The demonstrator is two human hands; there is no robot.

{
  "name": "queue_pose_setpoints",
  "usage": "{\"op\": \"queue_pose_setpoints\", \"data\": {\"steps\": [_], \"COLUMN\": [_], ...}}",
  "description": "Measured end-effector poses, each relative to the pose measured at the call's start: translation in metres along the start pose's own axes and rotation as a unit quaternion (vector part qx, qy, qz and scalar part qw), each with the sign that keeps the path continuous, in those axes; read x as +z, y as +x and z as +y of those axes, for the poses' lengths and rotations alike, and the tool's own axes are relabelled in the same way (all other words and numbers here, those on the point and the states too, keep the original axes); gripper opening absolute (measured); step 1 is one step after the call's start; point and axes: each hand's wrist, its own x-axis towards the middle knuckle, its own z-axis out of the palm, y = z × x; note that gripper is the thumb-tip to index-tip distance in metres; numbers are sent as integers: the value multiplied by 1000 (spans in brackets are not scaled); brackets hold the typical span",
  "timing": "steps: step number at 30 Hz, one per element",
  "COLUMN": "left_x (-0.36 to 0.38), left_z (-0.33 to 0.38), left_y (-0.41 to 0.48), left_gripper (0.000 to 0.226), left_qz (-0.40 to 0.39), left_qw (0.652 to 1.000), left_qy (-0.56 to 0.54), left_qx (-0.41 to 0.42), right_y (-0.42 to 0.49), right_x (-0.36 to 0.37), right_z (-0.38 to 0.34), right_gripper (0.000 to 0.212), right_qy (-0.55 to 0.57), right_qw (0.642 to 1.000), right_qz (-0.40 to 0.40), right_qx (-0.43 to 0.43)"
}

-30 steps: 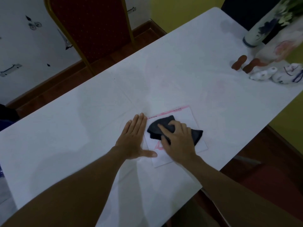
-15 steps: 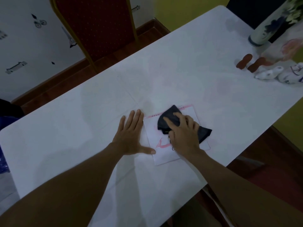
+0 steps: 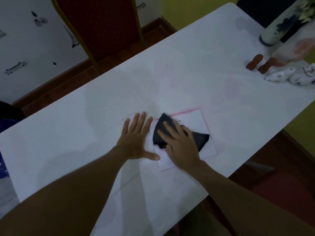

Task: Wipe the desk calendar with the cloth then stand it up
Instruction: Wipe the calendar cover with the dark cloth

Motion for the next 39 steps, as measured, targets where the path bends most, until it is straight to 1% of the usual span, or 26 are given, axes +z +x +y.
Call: {"op": "queue_pose_setpoints", "data": {"steps": [2, 3, 4, 6, 7, 8, 11, 12, 13, 14, 17, 18, 19, 22, 23, 24, 25, 26, 28, 30, 31, 32, 35, 36, 37, 39], "left_x": [0, 0, 0, 1, 1, 0, 0, -1, -1, -1, -1, -1, -1, -2, -2, -2, -2, -1, -1, -1, -2, -2, -3, -3, -3, -3], "left_z": [-1, -2, -2, -3, -3, -3, -2, -1, -1, -1, -1, -1, -1, -1, -1, -1, -1, -1, 0, 0, 0, 0, -1, -1, 0, 0], "left_y": [0, 0, 0, -1, -1, 0, 0, 0, 0, 0, 0, 0, 0, 1, 1, 1, 1, 1, 1, 1, 1, 1, 1, 1, 1, 1], "left_gripper": [150, 151, 151, 152, 152, 152, 153, 153, 153, 154, 153, 152, 152, 153, 153, 153, 153, 154, 154, 153, 153, 152, 151, 151, 152, 153], "left_qz": [-4, -6, -6, -5, -5, -6, -11, -11, -11, -10, -8, -8, -10, -15, -17, -19, -20, -21, -21, -19, -19, -21, -28, -28, -27, -27], "left_qw": [1000, 1000, 1000, 1000, 1000, 1000, 1000, 1000, 1000, 1000, 1000, 1000, 1000, 1000, 1000, 1000, 1000, 1000, 1000, 1000, 1000, 1000, 1000, 1000, 1000, 1000], "left_qy": [-3, -7, -11, -11, -9, -7, -2, -1, -2, -4, -5, -4, -3, 1, 2, 1, 0, -2, -5, -3, -2, 0, 8, 9, 9, 4], "left_qx": [2, 3, 5, 6, 6, 6, 3, 2, 0, -1, 1, 2, 2, -1, -2, -4, -5, -7, -9, -9, -8, -6, -3, -3, -4, -8], "right_y": [-17, -22, -23, -21, -20, -20, -38, -43, -45, -44, -33, -31, -32, -52, -56, -57, -55, -51, -36, -20, -16, -17, -36, -40, -40, -29], "right_x": [2, 0, -2, -9, -9, -7, 3, 2, 0, -2, -10, -8, -5, 4, 2, -1, -5, -9, -16, -17, -15, -11, -1, -2, -3, -8], "right_z": [15, 26, 34, 35, 28, 21, 20, 27, 36, 42, 32, 22, 12, 13, 23, 34, 43, 50, 52, 38, 29, 23, 24, 31, 39, 46], "right_gripper": [51, 51, 51, 50, 49, 48, 43, 43, 44, 45, 46, 46, 46, 46, 47, 50, 52, 54, 57, 59, 59, 59, 54, 54, 55, 58], "right_qy": [3, 2, 1, 12, 16, 19, 23, 25, 25, 27, 31, 34, 37, 35, 30, 21, 13, 11, 29, 30, 22, 13, 8, 8, 7, 12], "right_qw": [995, 995, 998, 999, 997, 997, 995, 991, 990, 993, 995, 992, 992, 997, 996, 996, 998, 1000, 984, 968, 970, 980, 1000, 1000, 1000, 993], "right_qz": [-20, -16, -4, 26, 40, 46, 15, 3, 4, 13, 54, 67, 70, 24, 11, 9, 13, 22, 43, 58, 54, 43, 9, 3, 8, 30], "right_qx": [-93, -95, -63, 43, 69, 63, -97, -133, -138, -111, 78, 106, 96, -59, -88, -87, -53, 13, 169, 243, 236, 195, -3, -26, -11, 115]}}
